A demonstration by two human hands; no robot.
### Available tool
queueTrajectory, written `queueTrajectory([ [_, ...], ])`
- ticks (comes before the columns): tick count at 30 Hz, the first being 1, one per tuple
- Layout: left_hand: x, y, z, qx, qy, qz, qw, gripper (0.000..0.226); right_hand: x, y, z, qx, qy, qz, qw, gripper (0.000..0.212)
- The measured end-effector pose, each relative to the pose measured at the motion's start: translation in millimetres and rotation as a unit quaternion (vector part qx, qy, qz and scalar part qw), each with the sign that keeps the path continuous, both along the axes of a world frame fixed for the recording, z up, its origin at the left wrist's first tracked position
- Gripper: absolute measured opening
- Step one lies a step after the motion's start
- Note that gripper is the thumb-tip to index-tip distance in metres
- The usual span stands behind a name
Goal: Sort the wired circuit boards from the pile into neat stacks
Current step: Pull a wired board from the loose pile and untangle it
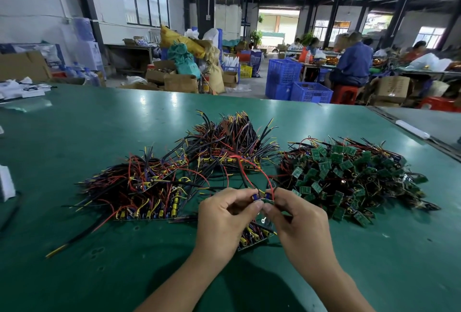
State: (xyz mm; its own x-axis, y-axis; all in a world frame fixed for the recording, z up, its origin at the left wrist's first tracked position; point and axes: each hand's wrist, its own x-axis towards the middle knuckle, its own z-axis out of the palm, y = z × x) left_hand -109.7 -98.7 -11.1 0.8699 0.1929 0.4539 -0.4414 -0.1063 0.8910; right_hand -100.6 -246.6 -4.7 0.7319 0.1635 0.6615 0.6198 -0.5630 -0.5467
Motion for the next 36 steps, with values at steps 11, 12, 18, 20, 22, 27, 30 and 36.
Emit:
queueTrajectory([
  [11,0,11,5,-0.022,0.032,-0.090,0.995,0.030,12,-15,-4,0.015,0.046,0.102,0.994,0.020],
  [12,0,12,6,-0.023,0.031,-0.092,0.995,0.032,12,-16,-5,0.025,0.068,0.116,0.991,0.017],
  [18,0,13,8,-0.023,0.022,-0.106,0.994,0.025,8,-18,-3,0.086,0.127,0.188,0.970,0.045],
  [20,-1,13,8,-0.041,0.022,-0.106,0.993,0.025,9,-16,-4,0.154,0.149,0.194,0.957,0.037],
  [22,-1,14,8,-0.057,0.014,-0.104,0.993,0.026,9,-12,-5,0.226,0.160,0.186,0.943,0.029],
  [27,-2,13,8,-0.093,0.004,-0.121,0.988,0.025,12,-2,-6,0.410,0.234,0.158,0.867,0.022],
  [30,-3,13,9,-0.130,0.011,-0.167,0.977,0.023,11,1,-6,0.469,0.268,0.156,0.827,0.026],
  [36,1,16,10,-0.190,0.021,-0.181,0.965,0.016,11,-1,-5,0.447,0.268,0.197,0.830,0.019],
])
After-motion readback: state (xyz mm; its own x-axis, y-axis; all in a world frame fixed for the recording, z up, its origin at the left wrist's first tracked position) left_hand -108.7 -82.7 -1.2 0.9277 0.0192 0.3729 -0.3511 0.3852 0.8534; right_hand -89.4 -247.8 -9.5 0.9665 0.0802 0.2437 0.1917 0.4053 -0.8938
